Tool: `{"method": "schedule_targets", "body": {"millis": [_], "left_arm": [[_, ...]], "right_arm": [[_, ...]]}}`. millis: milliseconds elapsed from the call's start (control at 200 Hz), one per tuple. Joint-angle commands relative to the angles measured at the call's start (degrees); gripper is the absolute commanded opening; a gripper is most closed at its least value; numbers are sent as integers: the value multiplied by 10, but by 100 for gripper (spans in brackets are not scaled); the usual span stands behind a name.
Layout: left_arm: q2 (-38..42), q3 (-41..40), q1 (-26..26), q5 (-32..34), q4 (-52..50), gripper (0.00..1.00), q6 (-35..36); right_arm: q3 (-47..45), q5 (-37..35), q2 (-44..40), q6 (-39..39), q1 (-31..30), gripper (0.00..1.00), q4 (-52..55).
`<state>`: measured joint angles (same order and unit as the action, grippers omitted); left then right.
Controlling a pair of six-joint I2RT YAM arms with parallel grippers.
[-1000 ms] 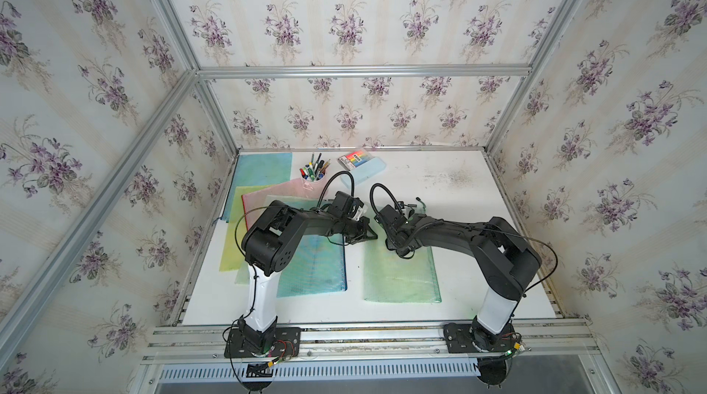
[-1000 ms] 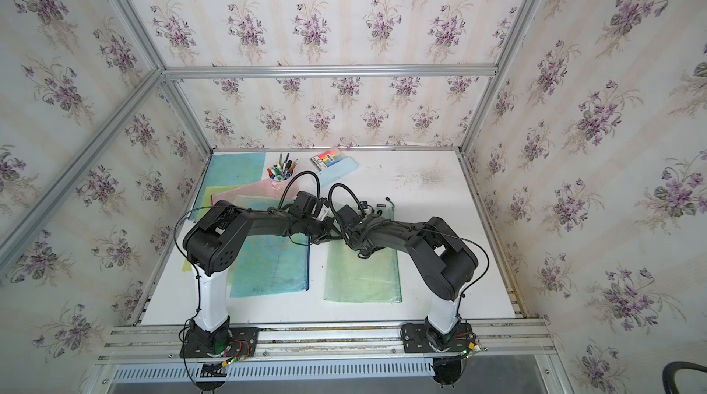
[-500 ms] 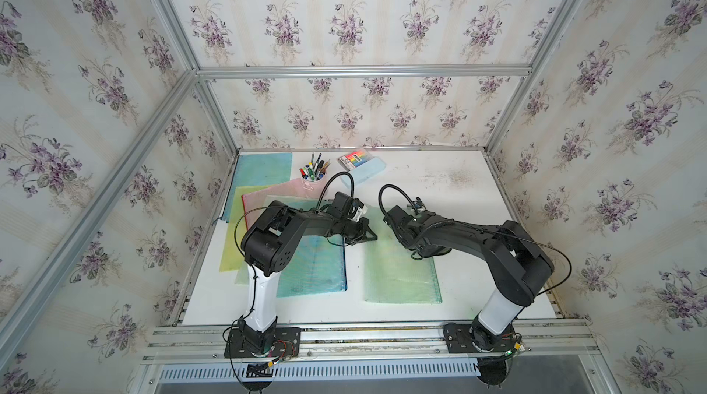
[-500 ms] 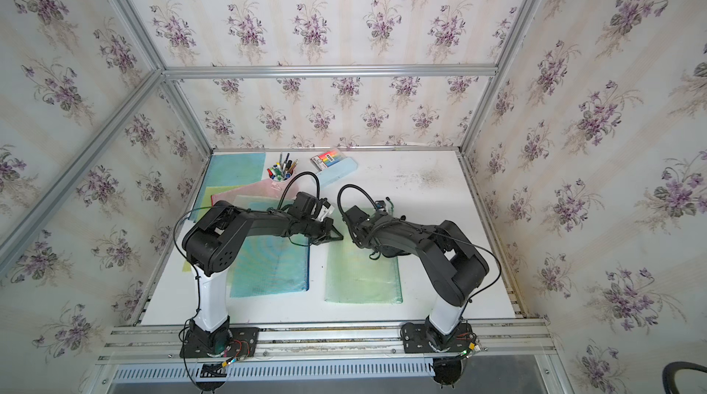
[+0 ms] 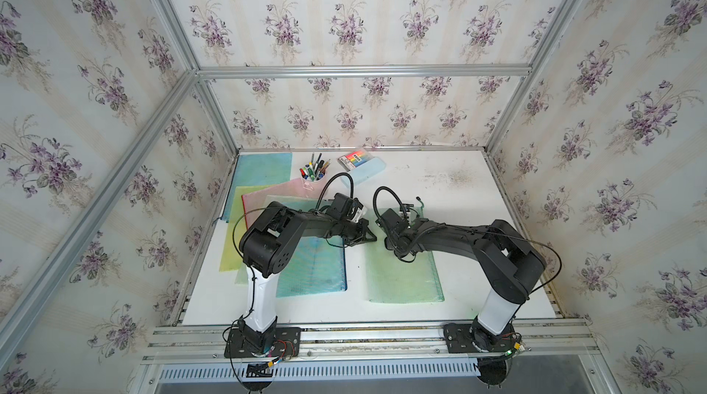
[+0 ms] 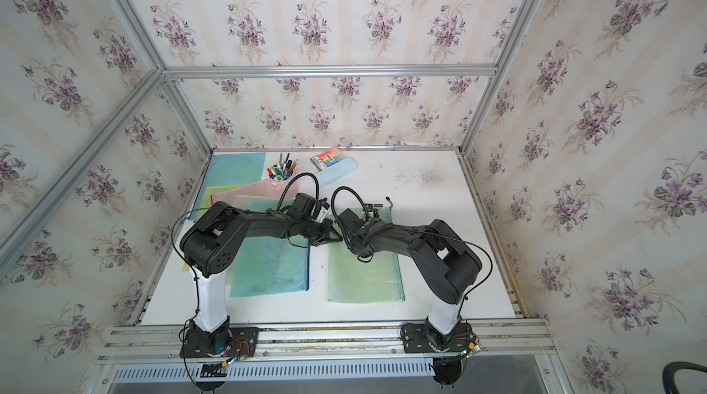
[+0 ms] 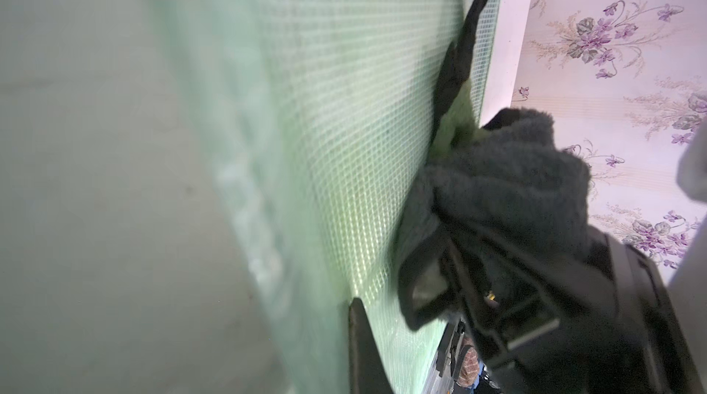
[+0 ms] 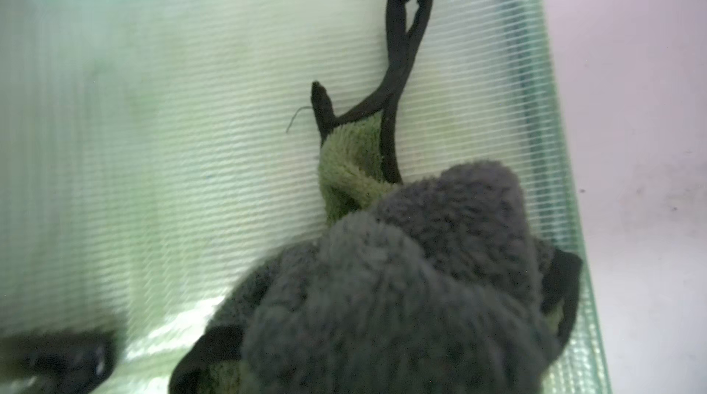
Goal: Wipe the document bag
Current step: Wipe the dirt from the document bag.
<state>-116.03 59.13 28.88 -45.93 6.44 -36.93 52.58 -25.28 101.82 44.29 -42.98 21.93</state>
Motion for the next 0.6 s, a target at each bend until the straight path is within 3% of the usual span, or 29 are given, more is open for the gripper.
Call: {"method": "schedule_targets", "body": {"millis": [0,125,290,460,595], "left_arm": [[5,-5,-13,16,-51,0,15],[8,-7,-23,12,-53,0,17],[8,-2,-23,11,-56,0,18],[-3,1,-17,10,-52,0,12],[-9,1,-15,11,-44,0,4]], "right_arm": [[-36,-91,12,67,30,28,198],[-34,-131,10,94,31,28,239],[-7,-124,-41,69,3,30,241],[66,-31,-64,-10,-60,32,166],[70,38,-24,-12,-88,32,99]]}}
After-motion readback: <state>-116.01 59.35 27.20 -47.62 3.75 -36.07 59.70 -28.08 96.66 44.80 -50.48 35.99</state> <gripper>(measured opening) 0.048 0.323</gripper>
